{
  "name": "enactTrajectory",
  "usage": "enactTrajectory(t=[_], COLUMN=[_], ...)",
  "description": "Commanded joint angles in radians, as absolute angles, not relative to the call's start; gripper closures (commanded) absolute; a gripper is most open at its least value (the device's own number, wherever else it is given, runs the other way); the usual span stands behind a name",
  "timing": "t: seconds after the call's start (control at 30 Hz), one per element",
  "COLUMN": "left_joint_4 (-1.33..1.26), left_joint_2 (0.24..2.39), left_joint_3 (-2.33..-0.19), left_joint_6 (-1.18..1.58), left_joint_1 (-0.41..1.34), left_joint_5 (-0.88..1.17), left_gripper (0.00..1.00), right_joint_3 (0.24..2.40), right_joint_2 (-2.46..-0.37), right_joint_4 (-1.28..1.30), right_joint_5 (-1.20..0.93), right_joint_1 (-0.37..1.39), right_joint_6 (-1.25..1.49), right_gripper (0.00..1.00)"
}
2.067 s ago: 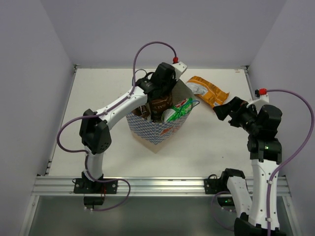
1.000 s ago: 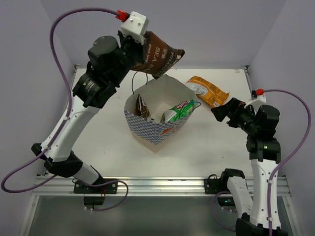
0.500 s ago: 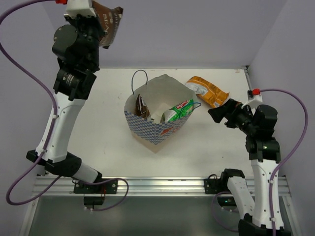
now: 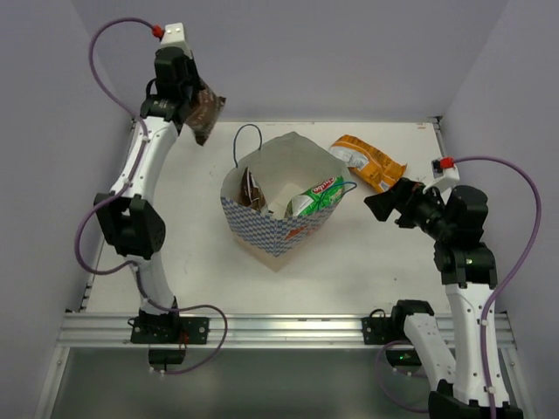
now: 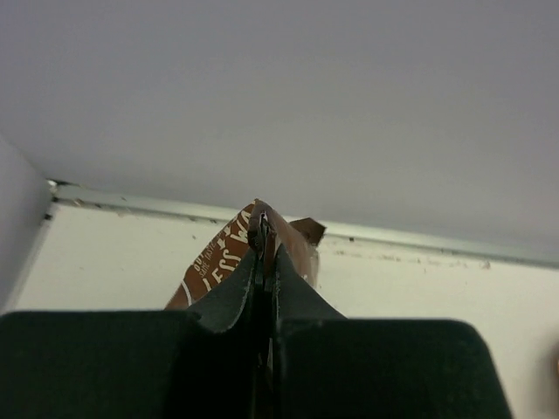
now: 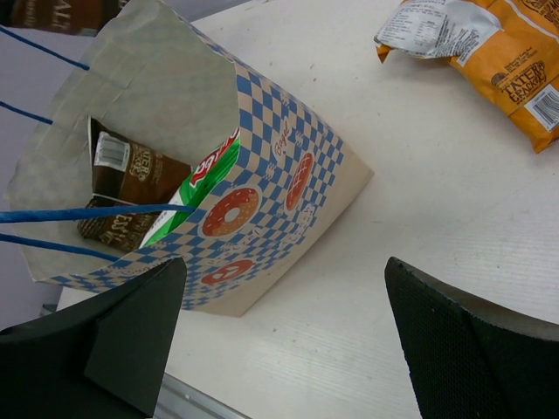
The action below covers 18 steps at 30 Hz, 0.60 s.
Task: Take the snacks out of the paper bag
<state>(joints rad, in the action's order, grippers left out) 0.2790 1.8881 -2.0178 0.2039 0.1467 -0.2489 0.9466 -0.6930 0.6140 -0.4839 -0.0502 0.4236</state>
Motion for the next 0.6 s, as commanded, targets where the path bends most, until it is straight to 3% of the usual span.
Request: enactTrajectory(t=[0.0, 0.2, 0.33, 0.47, 0.5, 0.57], left_joint_4=[0.221, 0.082, -0.040, -0.072, -0.063, -0.031], left_joint_2=[1.929, 1.918, 1.910, 1.953, 1.974, 1.994], left_joint_3=[-2.106, -1.927, -1.624, -1.484, -1.473, -1.453], left_joint_6=[0.313, 0.483, 0.656, 0.667, 0.645, 0.617], left_joint_1=[0.144, 0.085, 0.000, -0.074, -0.084, -0.094], left_joint_5=[-0.101, -0.006, 0.107, 0.138, 0.138, 0.135], left_gripper=[1.00, 1.00, 1.00, 0.99, 0.96, 0.74], right_joint_3=[0.939, 0.936, 0.931, 0.933, 0.934, 0.936], right_joint_2=[-0.695, -0.706, -0.718, -0.729, -0.729, -0.730], right_joint_4=[0.597, 0.604, 0.601, 0.600, 0.600, 0.603], right_joint_5=[-0.472, -0.463, -0.460, -0.468, -0.469, -0.469], right_joint_1=[-0.044, -0.044, -0.044, -0.043, -0.043, -0.043], right_joint_6=[0.394, 0.385, 0.385, 0.385, 0.387, 0.385], right_gripper=[0.01, 0.01, 0.01, 0.01, 0.01, 0.01])
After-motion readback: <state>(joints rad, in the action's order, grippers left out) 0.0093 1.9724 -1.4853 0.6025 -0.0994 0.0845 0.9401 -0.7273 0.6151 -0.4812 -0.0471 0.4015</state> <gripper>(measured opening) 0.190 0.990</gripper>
